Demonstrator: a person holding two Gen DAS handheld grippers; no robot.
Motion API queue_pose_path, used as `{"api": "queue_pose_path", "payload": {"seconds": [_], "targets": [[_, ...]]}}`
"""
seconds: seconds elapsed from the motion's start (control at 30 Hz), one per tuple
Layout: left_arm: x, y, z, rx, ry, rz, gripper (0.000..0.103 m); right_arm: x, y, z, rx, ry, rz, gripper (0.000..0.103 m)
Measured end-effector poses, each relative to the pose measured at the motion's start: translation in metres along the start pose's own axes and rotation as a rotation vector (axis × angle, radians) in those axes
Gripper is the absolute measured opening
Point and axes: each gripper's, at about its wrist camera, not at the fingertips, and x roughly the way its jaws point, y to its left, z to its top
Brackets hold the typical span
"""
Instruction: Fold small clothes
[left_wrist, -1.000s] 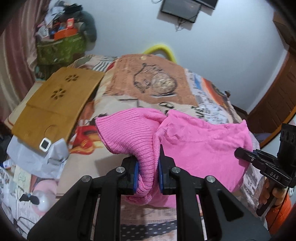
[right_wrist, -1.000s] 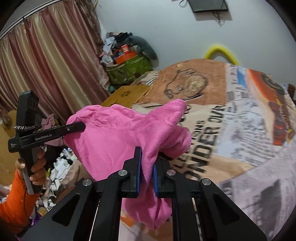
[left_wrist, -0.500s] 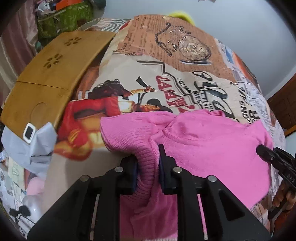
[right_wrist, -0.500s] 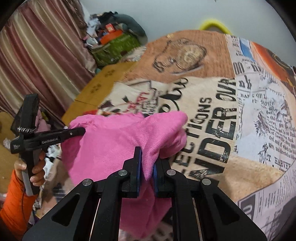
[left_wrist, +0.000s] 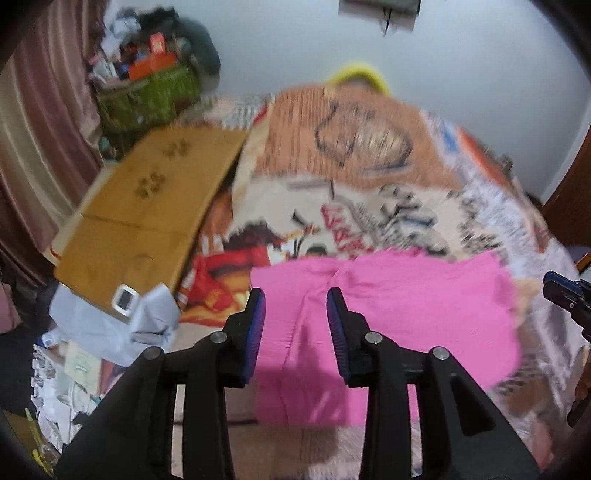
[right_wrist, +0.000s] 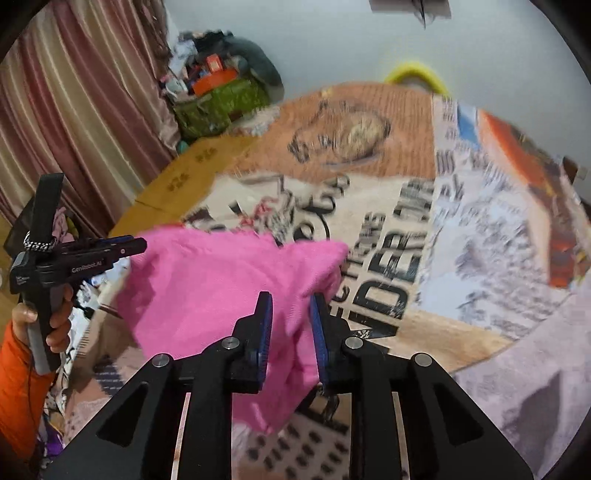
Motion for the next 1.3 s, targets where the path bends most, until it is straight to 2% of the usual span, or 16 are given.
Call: {"api": "queue_pose_path", "payload": {"seconds": [0.23, 0.37, 0.57, 0.67, 0.7, 0.73, 0.93, 1.03, 1.17, 1.3], "targets": [[-0.136, -0.02, -0.01, 0.001, -0.247, -0.082, 0.035, -0.112, 0.048, 0.008, -0.08, -0.246, 0.04, 0.019], [-0.212, -0.04, -0.032, 0.021, -0.406, -0.105, 0.035, -0.168, 0.079, 0.003, -0.136, -0.381, 0.055, 0.019], [-0.284, -0.065, -0.071, 0.051, -0.567, -0.108, 0.035, -0.224, 0.113, -0.021, -0.179, -0.518, 0.074, 0.019], [-0.305, -0.076, -0.09, 0.056, -0.619, -0.085, 0.041, -0.242, 0.126, -0.037, -0.191, -0.563, 0.064, 0.021], [-0.311, -0.08, -0.097, 0.057, -0.637, -0.075, 0.047, -0.245, 0.128, -0.041, -0.193, -0.572, 0.06, 0.027], [-0.314, -0.082, -0.102, 0.057, -0.645, -0.07, 0.054, -0.247, 0.129, -0.044, -0.194, -0.579, 0.055, 0.037], [-0.333, -0.092, -0.127, 0.043, -0.689, -0.055, 0.078, -0.257, 0.14, -0.06, -0.211, -0.615, -0.001, 0.079], [-0.341, -0.094, -0.135, 0.041, -0.701, -0.052, 0.089, -0.258, 0.138, -0.059, -0.2, -0.626, -0.016, 0.087], [-0.343, -0.096, -0.138, 0.051, -0.714, -0.036, 0.097, -0.263, 0.137, -0.062, -0.188, -0.634, -0.031, 0.1], [-0.346, -0.099, -0.142, 0.058, -0.721, -0.035, 0.1, -0.265, 0.137, -0.064, -0.19, -0.646, -0.041, 0.102]]}}
